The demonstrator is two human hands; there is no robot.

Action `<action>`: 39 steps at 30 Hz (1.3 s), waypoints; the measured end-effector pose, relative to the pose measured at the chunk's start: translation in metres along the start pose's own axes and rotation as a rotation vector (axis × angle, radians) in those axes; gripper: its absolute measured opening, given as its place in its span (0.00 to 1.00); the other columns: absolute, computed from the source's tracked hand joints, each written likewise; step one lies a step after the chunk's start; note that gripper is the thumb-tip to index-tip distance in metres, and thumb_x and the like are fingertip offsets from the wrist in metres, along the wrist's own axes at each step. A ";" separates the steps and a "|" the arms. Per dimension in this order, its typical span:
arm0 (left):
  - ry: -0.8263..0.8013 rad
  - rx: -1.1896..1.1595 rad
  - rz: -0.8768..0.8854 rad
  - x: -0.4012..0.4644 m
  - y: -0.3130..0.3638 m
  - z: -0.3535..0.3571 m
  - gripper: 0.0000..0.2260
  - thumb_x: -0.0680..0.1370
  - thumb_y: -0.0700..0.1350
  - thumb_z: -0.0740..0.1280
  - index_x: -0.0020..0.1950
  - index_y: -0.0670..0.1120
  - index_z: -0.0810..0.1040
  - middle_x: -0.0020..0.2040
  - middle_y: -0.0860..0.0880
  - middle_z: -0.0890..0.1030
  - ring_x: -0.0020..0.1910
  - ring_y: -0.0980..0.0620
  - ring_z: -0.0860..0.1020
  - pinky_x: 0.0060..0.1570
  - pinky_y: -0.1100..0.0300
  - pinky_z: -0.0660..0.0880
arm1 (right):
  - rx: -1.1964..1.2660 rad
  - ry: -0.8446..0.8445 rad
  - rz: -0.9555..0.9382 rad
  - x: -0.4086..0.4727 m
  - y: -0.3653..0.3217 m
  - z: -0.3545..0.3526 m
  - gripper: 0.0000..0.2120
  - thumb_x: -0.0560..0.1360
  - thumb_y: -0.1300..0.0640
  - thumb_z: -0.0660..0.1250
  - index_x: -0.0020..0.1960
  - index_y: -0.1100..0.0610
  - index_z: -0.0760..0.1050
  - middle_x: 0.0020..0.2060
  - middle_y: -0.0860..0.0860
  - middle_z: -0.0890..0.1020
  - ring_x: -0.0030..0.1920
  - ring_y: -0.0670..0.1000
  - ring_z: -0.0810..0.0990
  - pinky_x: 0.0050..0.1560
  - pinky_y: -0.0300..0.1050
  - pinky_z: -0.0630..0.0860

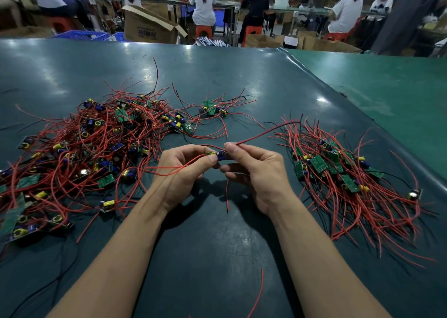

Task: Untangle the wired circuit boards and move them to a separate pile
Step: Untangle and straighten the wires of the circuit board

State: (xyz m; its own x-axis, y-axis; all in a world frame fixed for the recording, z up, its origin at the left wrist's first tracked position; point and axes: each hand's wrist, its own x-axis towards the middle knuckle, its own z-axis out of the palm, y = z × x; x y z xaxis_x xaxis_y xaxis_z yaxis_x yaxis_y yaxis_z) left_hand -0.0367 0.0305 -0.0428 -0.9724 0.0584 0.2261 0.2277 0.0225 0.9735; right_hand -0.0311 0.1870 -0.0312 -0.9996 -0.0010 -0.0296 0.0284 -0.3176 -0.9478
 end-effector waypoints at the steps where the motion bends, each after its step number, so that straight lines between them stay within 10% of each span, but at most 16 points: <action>1: 0.013 -0.004 -0.004 0.000 0.000 0.000 0.04 0.69 0.45 0.70 0.41 0.46 0.82 0.32 0.52 0.82 0.27 0.62 0.73 0.28 0.72 0.67 | 0.024 0.043 -0.017 0.001 0.000 0.000 0.02 0.74 0.61 0.72 0.42 0.57 0.84 0.37 0.53 0.86 0.30 0.49 0.82 0.29 0.37 0.77; 8: 0.050 -0.050 -0.004 0.001 0.002 0.000 0.05 0.69 0.44 0.70 0.41 0.44 0.82 0.35 0.45 0.83 0.26 0.59 0.70 0.28 0.70 0.66 | 0.268 0.309 -0.124 0.008 -0.013 -0.015 0.11 0.76 0.60 0.70 0.36 0.56 0.83 0.33 0.51 0.85 0.27 0.45 0.79 0.24 0.33 0.70; 12: 0.100 -0.090 0.025 0.001 0.001 0.002 0.03 0.69 0.44 0.70 0.41 0.46 0.82 0.34 0.48 0.83 0.26 0.59 0.72 0.27 0.70 0.67 | 0.367 0.346 -0.097 0.014 -0.008 -0.017 0.01 0.78 0.63 0.67 0.47 0.60 0.76 0.28 0.51 0.82 0.24 0.44 0.78 0.22 0.33 0.70; 16: 0.195 -0.165 0.067 0.000 0.002 0.000 0.04 0.71 0.42 0.73 0.44 0.46 0.83 0.34 0.49 0.81 0.26 0.57 0.69 0.27 0.67 0.66 | 0.032 0.397 -0.240 0.016 0.000 -0.017 0.15 0.77 0.65 0.68 0.60 0.58 0.67 0.26 0.51 0.80 0.22 0.48 0.77 0.22 0.38 0.72; 21: 0.377 -0.113 0.157 0.004 -0.001 0.002 0.04 0.73 0.37 0.74 0.44 0.43 0.81 0.36 0.54 0.82 0.31 0.62 0.77 0.32 0.70 0.72 | -0.565 0.317 -0.388 0.010 0.013 -0.012 0.08 0.75 0.57 0.72 0.52 0.52 0.75 0.20 0.45 0.72 0.22 0.44 0.69 0.30 0.38 0.68; 27: 0.367 0.167 0.457 0.000 -0.009 0.003 0.06 0.73 0.38 0.73 0.44 0.43 0.76 0.53 0.45 0.82 0.54 0.51 0.82 0.56 0.55 0.77 | -0.611 -0.051 -0.515 -0.007 0.019 0.011 0.17 0.76 0.65 0.67 0.63 0.51 0.77 0.43 0.41 0.80 0.40 0.45 0.78 0.46 0.46 0.80; 39: 0.326 0.619 0.744 -0.004 -0.004 0.000 0.06 0.73 0.39 0.75 0.50 0.42 0.84 0.50 0.50 0.83 0.51 0.49 0.81 0.53 0.45 0.76 | 0.007 -0.060 -0.220 -0.011 0.007 0.019 0.06 0.77 0.63 0.67 0.51 0.59 0.82 0.31 0.50 0.80 0.28 0.47 0.76 0.23 0.37 0.70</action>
State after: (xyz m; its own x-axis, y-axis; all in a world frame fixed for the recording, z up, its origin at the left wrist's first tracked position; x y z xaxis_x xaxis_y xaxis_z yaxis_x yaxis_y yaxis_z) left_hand -0.0342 0.0297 -0.0475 -0.5193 -0.0046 0.8546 0.6764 0.6090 0.4143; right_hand -0.0202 0.1669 -0.0320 -0.9803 0.0126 0.1969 -0.1904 -0.3230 -0.9271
